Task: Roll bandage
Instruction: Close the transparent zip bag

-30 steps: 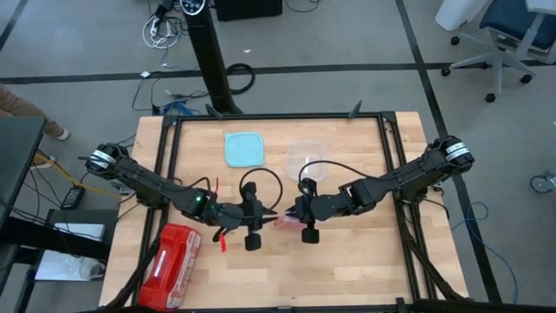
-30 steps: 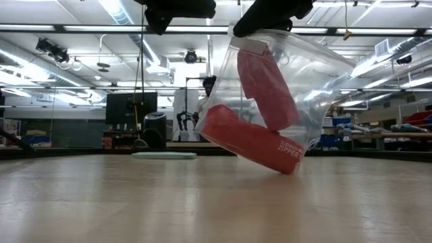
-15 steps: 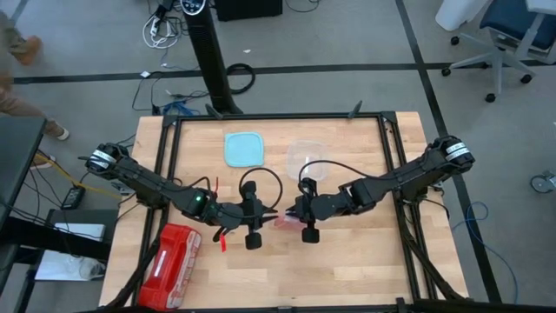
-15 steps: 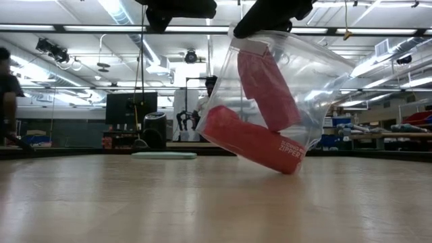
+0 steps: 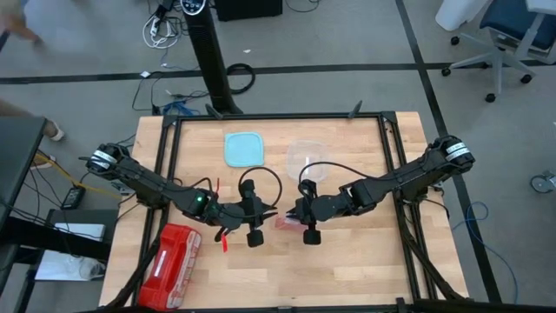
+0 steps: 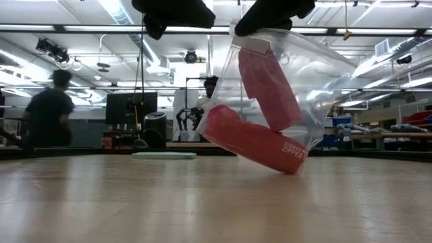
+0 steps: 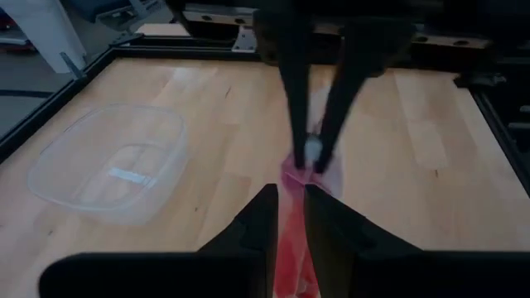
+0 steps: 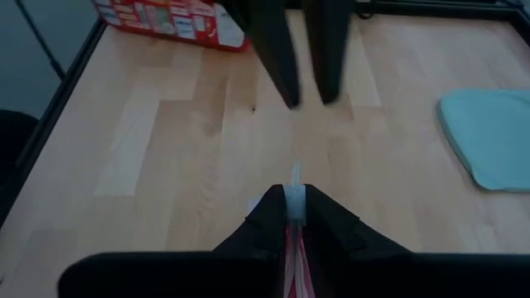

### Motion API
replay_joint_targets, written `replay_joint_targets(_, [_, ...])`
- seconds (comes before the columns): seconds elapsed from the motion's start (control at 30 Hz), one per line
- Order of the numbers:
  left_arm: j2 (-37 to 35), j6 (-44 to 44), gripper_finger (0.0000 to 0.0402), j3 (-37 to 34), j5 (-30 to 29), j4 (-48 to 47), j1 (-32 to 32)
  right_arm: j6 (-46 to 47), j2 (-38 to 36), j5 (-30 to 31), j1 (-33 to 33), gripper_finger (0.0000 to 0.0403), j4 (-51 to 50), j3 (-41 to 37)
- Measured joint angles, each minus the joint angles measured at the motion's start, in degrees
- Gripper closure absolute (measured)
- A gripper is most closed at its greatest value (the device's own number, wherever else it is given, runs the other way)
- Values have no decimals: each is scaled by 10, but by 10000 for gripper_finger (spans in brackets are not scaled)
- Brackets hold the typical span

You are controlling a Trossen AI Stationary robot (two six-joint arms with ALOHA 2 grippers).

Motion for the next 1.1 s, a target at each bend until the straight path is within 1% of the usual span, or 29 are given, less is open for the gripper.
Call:
replay_joint_targets(0.13, [10, 0, 337, -17, 3, 34, 5, -8, 0, -2, 0, 374, 12, 0])
replay_joint_targets(0.23, [23, 0, 337, -19, 6, 38, 11, -21, 0, 3, 0, 373, 34, 0])
replay_joint_targets(0.43, [35, 0, 337, -19, 77, 63, 21, -27, 0, 22, -2, 376, 21, 0])
replay_joint_targets(0.7, [35, 0, 337, -19, 83, 88, 21, -23, 0, 21, -4, 374, 19, 0])
replay_joint_targets(0.87, [41, 0, 337, -19, 84, 114, 21, -31, 3, 20, -5, 376, 38, 0])
replay_joint_targets(1.1, [48, -2, 337, -19, 73, 104, 25, -33, 3, 20, -5, 374, 30, 0])
